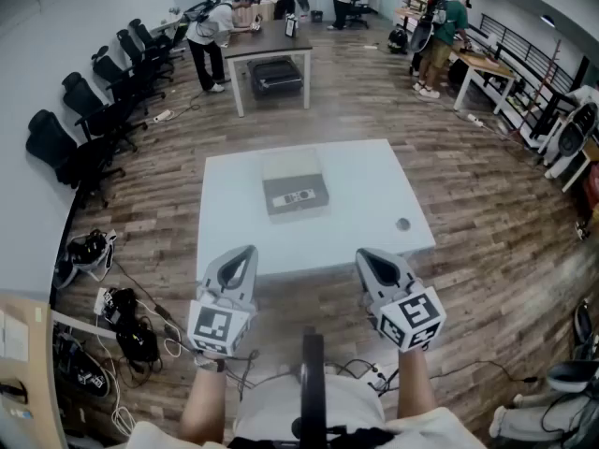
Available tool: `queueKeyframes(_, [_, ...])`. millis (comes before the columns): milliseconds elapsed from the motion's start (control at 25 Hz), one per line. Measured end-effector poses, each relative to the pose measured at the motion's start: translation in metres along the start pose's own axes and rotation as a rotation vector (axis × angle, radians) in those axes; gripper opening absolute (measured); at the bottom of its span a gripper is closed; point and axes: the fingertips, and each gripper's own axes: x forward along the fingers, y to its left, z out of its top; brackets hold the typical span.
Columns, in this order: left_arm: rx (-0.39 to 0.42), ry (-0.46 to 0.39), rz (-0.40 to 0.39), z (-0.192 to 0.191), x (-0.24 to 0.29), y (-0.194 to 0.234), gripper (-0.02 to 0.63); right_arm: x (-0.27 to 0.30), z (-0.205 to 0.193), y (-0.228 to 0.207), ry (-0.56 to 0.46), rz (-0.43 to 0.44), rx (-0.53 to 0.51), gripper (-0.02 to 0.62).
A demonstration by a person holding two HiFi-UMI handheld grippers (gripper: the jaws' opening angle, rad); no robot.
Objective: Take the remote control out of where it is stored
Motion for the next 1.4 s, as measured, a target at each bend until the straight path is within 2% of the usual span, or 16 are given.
queueKeyframes(200, [-0.005, -0.001, 0.008, 0.008, 0.005, -0.011, -0.011, -0.009, 0.005, -0.002, -0.033, 0.049, 0.031, -0.002])
queueKeyframes(360, [-0.002, 0.003, 0.020, 0.011, 0.012, -0.021, -0.011, -0.012, 0.005, -0.011, -0.030, 0.058, 0.029, -0.002])
queueKeyframes(600, [0.019, 0.023, 0.032, 0.011, 0.019, -0.048, -0.011, -0.024, -0.003, -0.018, 0.003, 0.146, -0.004, -0.002])
queueKeyframes(800, [-0.002, 0.042, 0.063, 0.005, 0.020, -0.060, -0.011, -0.027, -0.009, -0.025, 0.002, 0.196, 0.033, -0.002])
queueKeyframes(1000, [-0.029, 0.059, 0.078, -0.006, 0.027, -0.064, -0.011, -0.025, -0.013, -0.027, 0.005, 0.231, 0.003, -0.002])
queueKeyframes(1400, [-0.042, 0.042, 0.059, -0.012, 0.073, -0.046, -0.011, 0.009, -0.009, -0.058, -0.022, 0.242, 0.047, -0.002])
